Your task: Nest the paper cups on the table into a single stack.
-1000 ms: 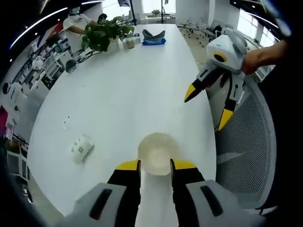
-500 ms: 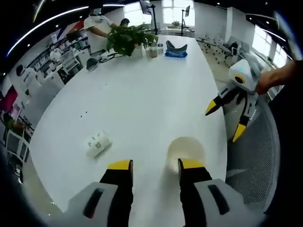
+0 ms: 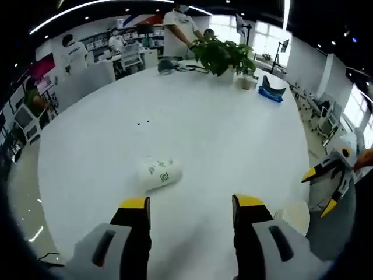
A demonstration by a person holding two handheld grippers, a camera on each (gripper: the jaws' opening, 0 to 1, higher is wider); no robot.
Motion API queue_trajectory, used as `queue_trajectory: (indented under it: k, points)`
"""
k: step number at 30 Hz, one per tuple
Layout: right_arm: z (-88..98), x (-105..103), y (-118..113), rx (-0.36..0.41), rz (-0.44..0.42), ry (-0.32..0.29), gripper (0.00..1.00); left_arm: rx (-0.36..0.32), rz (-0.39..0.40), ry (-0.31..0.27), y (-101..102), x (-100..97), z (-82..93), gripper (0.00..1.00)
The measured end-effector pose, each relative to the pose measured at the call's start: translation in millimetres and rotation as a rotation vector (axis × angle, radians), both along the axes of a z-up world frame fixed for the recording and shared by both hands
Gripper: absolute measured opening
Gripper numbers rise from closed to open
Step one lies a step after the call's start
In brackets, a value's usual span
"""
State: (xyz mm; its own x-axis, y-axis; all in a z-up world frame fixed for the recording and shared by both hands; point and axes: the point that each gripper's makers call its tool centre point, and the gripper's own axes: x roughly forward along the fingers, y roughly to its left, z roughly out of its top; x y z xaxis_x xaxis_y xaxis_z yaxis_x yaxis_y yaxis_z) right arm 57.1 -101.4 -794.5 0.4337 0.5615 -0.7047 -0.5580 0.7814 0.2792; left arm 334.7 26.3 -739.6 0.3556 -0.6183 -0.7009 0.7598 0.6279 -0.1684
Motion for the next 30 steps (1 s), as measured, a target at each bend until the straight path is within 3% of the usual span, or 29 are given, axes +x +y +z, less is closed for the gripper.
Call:
queue_trajectory:
  k: [2, 9, 13, 18, 22, 27, 30]
  points:
    - [-1.4, 0.6, 0.0, 0.001, -0.003, 0.005, 0.70, -0.035, 0.035, 0.036, -1.8, 8.1, -6.6, 0.56]
    - [-4.9, 2.1, -3.1, 0.003, -0.032, 0.025, 0.70, -0.008, 0.077, 0.068, 0.3, 38.4, -38.1, 0.62]
    - [-8.1, 2.0, -8.8, -0.001, -0.043, 0.044, 0.70, -0.038, 0.104, 0.097, -4.4, 54.4, -46.8, 0.64]
    - [-12.0, 2.0, -10.7, -0.001, -0.050, 0.062, 0.70, -0.078, 0.096, 0.148, -17.4, 58.5, -54.0, 0.73]
    - [-15.4, 3.9, -8.2, 0.000, -0.048, 0.069, 0.70, -0.100, 0.079, 0.190, -30.8, 58.6, -63.4, 0.73]
    - [-17.1, 4.9, -3.5, 0.010, -0.051, 0.075, 0.69, -0.087, 0.072, 0.206, -43.8, 56.4, -72.6, 0.69]
    - [-16.8, 4.3, -2.3, 0.011, -0.049, 0.078, 0.69, -0.097, 0.114, 0.227, -45.8, 56.6, -75.7, 0.59]
